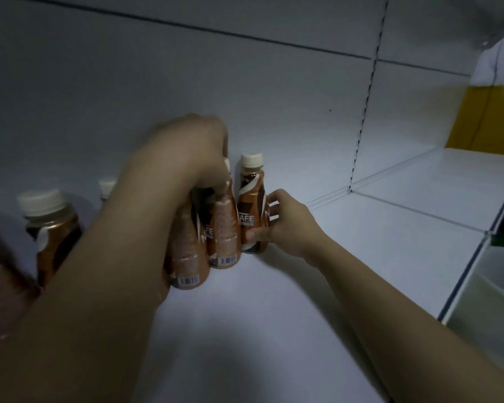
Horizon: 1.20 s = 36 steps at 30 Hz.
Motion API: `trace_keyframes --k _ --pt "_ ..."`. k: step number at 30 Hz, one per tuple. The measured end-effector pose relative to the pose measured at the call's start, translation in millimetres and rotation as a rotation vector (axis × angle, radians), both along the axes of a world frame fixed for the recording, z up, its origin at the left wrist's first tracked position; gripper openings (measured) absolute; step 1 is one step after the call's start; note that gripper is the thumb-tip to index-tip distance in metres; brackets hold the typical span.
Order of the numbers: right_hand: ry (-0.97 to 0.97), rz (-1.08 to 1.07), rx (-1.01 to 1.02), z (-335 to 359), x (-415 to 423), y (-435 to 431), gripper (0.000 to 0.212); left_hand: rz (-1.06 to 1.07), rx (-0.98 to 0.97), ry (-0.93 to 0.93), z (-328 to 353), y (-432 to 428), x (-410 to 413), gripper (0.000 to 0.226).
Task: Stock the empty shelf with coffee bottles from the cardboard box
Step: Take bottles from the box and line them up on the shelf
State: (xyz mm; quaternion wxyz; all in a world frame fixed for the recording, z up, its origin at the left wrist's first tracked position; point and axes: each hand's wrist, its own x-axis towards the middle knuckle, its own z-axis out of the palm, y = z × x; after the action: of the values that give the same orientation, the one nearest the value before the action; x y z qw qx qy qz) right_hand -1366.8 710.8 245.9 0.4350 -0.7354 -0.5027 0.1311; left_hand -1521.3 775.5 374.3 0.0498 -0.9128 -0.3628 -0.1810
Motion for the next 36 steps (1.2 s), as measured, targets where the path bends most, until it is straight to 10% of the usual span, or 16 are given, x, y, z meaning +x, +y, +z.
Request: trace_keyframes --k 11,16,28,36 --pt "-0.051 0.011 0.021 -20 -5 -7 0.051 -0.09 0.021 0.002 -14 -2 15 0.029" --pt "-0.089 -0.072 0.049 -2 2 -39 0.096 -0.145 0.221 0.03 -21 -21 18 0.042" --pt "-0.423 -0.492 -0.061 -15 89 -262 0.1 -0.787 0.242 0.137 -64 -170 132 0.07" --pt "-0.121 -0.905 -0.294 -113 120 -451 0.098 -1.097 0.104 0.377 -168 -320 254 0.072"
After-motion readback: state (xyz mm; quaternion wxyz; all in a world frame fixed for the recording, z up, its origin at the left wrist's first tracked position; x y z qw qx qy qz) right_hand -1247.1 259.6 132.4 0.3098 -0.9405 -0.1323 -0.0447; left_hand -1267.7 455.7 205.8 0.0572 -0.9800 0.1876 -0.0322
